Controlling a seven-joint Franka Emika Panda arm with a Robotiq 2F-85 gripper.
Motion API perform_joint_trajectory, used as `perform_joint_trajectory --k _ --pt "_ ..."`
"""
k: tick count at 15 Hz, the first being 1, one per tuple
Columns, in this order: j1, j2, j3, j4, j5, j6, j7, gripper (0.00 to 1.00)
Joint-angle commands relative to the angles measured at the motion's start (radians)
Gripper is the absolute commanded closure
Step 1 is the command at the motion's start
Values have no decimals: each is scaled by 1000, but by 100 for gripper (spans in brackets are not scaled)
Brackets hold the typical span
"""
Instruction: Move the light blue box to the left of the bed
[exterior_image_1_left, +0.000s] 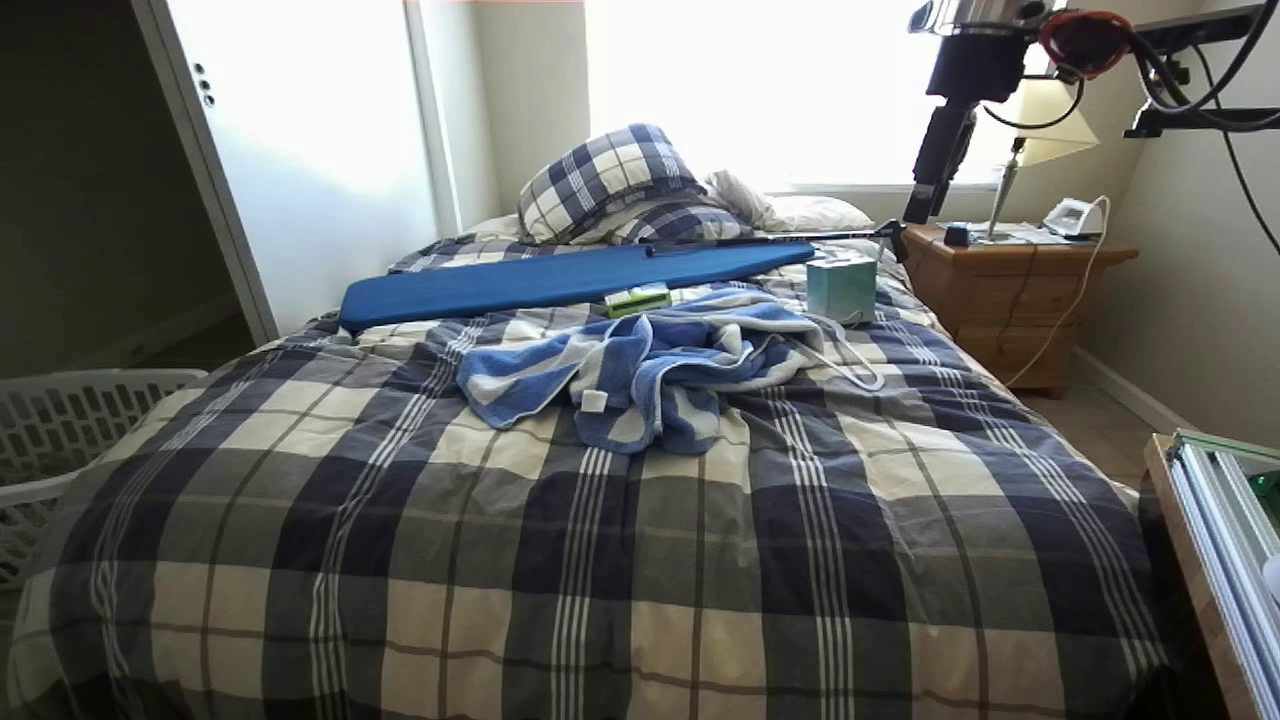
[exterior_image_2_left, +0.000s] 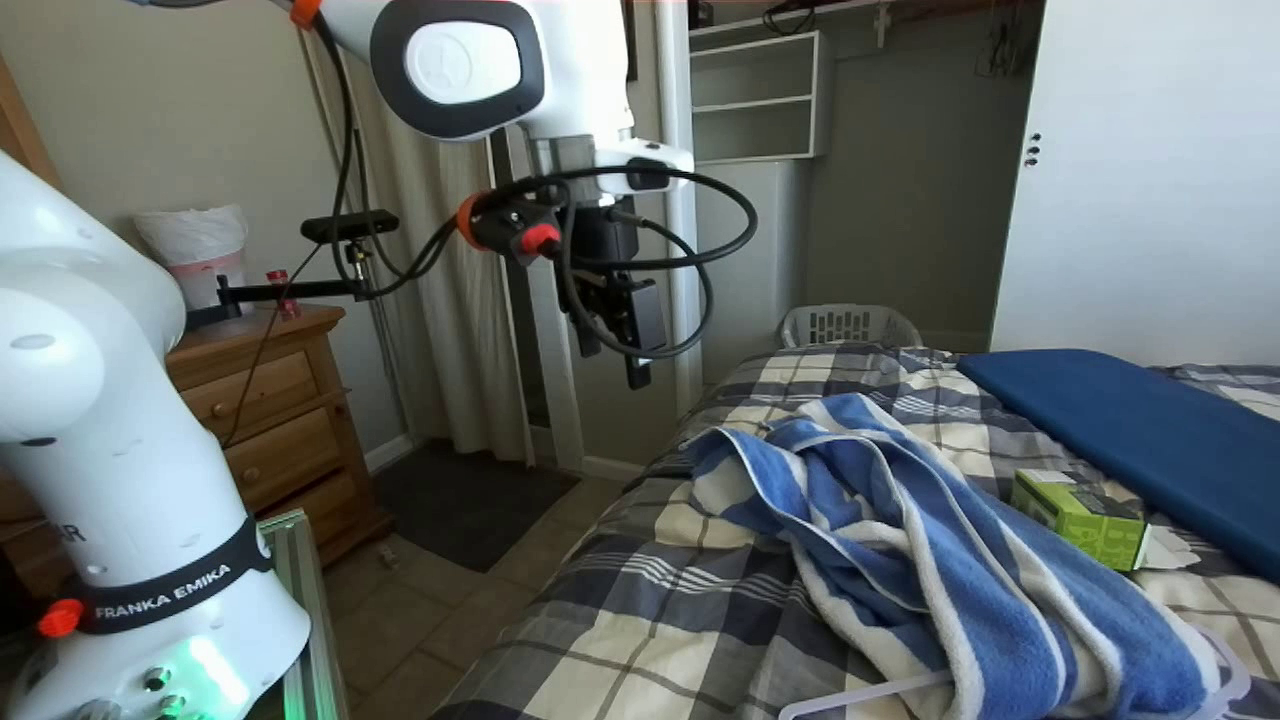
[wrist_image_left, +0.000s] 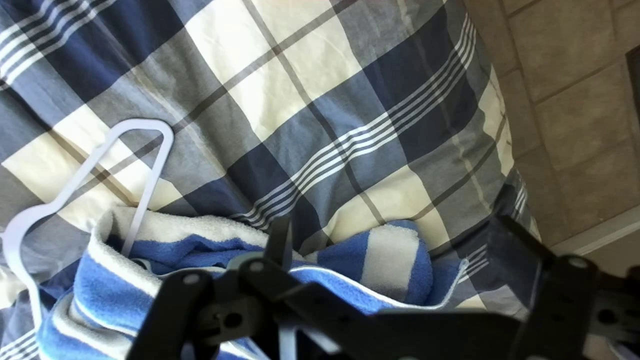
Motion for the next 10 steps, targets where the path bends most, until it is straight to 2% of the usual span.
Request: perform_joint_trajectory --k 1,4,7,10 --pt "-20 93 -54 66 41 47 -75 0" --pt "-8 207 -134 154 102 128 -185 0" --pt "7 343 -199 260 246 164 -346 0" --pt "-33 489 -201 383 434 125 -513 0"
